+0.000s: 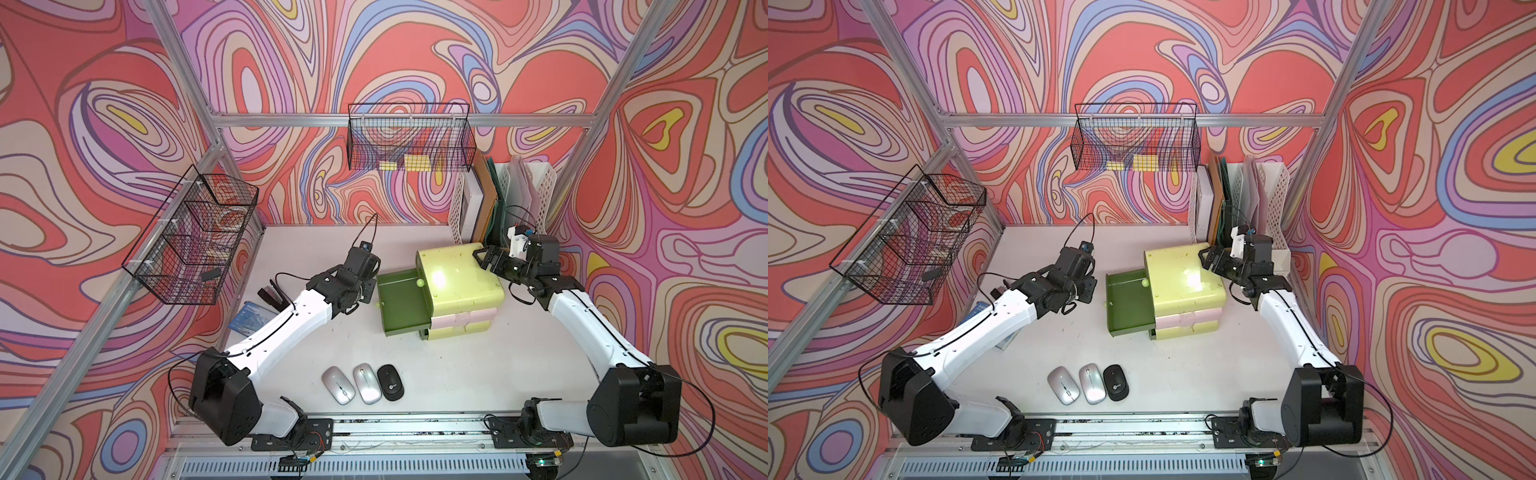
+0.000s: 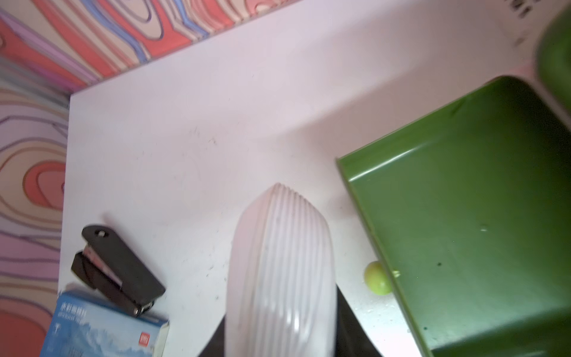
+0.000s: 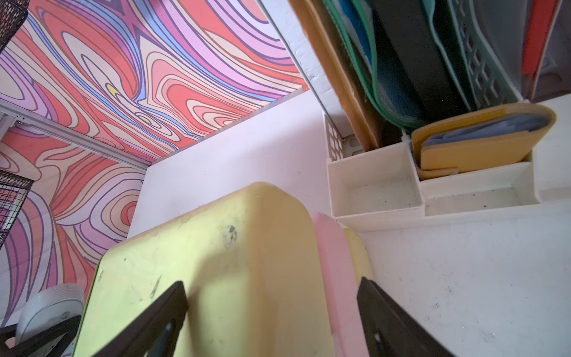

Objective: Take the mice out of the drawer
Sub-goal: Pick up the mouse from the drawer, then close the drawer in the storage box.

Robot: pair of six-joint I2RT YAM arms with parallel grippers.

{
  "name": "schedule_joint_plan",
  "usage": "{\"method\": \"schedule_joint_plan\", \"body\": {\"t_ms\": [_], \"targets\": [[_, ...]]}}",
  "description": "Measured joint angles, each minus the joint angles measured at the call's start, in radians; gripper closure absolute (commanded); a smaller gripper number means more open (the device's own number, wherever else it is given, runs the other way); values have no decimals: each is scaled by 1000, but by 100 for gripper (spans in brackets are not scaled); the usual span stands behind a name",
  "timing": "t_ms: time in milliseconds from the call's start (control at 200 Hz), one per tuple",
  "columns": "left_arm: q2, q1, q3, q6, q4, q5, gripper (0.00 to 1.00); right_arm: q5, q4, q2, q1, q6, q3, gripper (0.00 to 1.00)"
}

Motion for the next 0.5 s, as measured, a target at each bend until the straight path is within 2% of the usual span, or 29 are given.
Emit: {"method": "schedule_joint_plan", "body": {"t_ms": [170, 356, 501], "targets": [[123, 18, 2, -93, -37, -1, 81, -12, 6, 5, 0, 0, 0, 10], [314, 9, 1, -177, -25, 83, 81, -13, 6, 5, 0, -4, 0, 10], [327, -23, 6, -212, 0, 117, 81, -14, 7, 5, 0, -13, 0, 10]]}}
